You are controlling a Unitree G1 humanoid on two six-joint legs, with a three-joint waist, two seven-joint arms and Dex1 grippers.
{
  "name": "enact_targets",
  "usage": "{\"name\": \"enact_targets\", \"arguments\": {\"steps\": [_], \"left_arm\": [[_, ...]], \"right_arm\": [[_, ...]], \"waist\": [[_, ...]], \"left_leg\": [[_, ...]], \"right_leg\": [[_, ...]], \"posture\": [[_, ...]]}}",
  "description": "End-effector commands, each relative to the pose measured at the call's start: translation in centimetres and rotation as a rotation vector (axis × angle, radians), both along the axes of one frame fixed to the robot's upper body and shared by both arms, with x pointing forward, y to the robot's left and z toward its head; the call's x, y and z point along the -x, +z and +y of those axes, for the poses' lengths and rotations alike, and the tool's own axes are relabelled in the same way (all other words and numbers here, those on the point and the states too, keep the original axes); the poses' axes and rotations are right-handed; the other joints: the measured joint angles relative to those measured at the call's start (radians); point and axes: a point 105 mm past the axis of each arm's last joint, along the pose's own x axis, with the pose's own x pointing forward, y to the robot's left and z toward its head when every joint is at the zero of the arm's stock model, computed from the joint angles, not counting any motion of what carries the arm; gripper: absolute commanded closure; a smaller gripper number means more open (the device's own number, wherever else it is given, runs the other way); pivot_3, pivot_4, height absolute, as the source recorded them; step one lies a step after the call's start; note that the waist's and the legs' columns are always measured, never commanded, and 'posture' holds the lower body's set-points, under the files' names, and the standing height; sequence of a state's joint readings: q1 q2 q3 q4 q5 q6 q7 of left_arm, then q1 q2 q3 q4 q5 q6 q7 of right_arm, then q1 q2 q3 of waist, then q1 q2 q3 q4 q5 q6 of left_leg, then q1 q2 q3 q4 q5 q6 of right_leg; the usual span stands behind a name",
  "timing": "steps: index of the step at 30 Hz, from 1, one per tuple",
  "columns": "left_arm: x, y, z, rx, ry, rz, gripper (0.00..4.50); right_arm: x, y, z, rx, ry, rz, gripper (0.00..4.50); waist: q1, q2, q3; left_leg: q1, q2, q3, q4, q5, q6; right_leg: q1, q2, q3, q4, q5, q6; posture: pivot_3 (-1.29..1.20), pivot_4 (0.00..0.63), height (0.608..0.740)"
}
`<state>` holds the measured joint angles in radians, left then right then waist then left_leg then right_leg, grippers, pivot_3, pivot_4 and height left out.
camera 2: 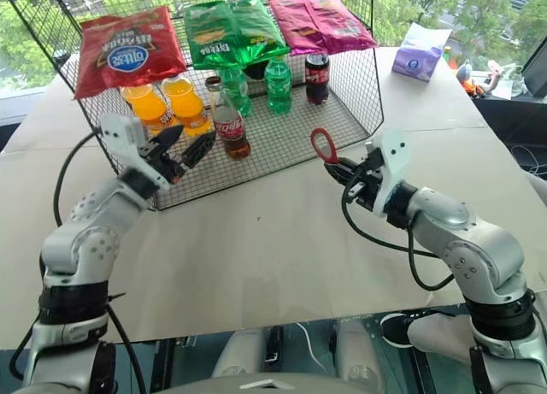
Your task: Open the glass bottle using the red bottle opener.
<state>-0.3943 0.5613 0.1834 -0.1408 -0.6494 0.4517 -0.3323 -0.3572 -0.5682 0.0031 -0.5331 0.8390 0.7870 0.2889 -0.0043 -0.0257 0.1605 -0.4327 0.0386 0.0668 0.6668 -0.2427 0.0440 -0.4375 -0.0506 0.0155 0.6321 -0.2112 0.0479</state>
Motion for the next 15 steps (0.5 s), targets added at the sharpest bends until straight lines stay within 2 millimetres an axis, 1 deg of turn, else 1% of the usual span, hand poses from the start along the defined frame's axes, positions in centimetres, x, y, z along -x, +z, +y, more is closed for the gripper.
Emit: {"name": "enact_targets", "arguments": {"steps": [1, 6, 9, 12, 15], "left_arm": [[-1.1, 0.5, -0.3, -0.081, 0.036, -0.037, 0.06], [-2.7, 0.6, -1.6, -0.104, 0.012, -0.037, 0.06], [-4.3, 0.4, -2.4, -0.135, -0.006, -0.011, 0.06], [-5.5, 0.4, -2.4, -0.145, 0.013, -0.001, 0.06], [-6.4, 0.7, -3.0, -0.121, -0.013, -0.004, 0.06]], "right_arm": [[0.5, 1.3, 0.3, -0.002, 0.005, -0.086, 4.5], [0.6, 1.0, 0.6, -0.001, -0.004, -0.092, 4.5], [1.0, 0.5, 0.4, 0.002, -0.015, -0.089, 4.5], [1.2, 0.3, 0.3, 0.004, -0.026, -0.091, 4.5], [1.4, 0.3, 0.2, 0.005, -0.036, -0.096, 4.5]], "waist": [[0.0, 0.0, 0.0], [0.001, 0.0, 0.0], [0.006, 0.0, 0.0], [0.01, 0.0, 0.0], [0.01, 0.0, 0.0]], "left_leg": [[0.0, 0.0, 0.0, 0.0, 0.0, 0.0], [0.0, 0.0, 0.0, 0.0, 0.0, 0.0], [0.0, -0.001, 0.0, 0.0, 0.0, 0.0], [0.0, -0.001, 0.0, 0.001, 0.0, 0.0], [0.0, -0.001, 0.0, 0.001, 0.0, 0.0]], "right_leg": [[0.0, 0.0, 0.0, 0.0, 0.001, 0.002], [0.0, 0.0, 0.0, 0.0, 0.002, 0.004], [0.0, 0.0, -0.001, 0.0, 0.002, 0.004], [0.0, 0.001, -0.001, 0.0, 0.002, 0.004], [0.0, 0.001, 0.0, 0.001, 0.003, 0.005]], "posture": [[0.0, 0.15, 0.74], [0.0, 0.15, 0.74], [0.0, 0.15, 0.74], [0.0, 0.15, 0.74], [0.0, 0.15, 0.74]]}}
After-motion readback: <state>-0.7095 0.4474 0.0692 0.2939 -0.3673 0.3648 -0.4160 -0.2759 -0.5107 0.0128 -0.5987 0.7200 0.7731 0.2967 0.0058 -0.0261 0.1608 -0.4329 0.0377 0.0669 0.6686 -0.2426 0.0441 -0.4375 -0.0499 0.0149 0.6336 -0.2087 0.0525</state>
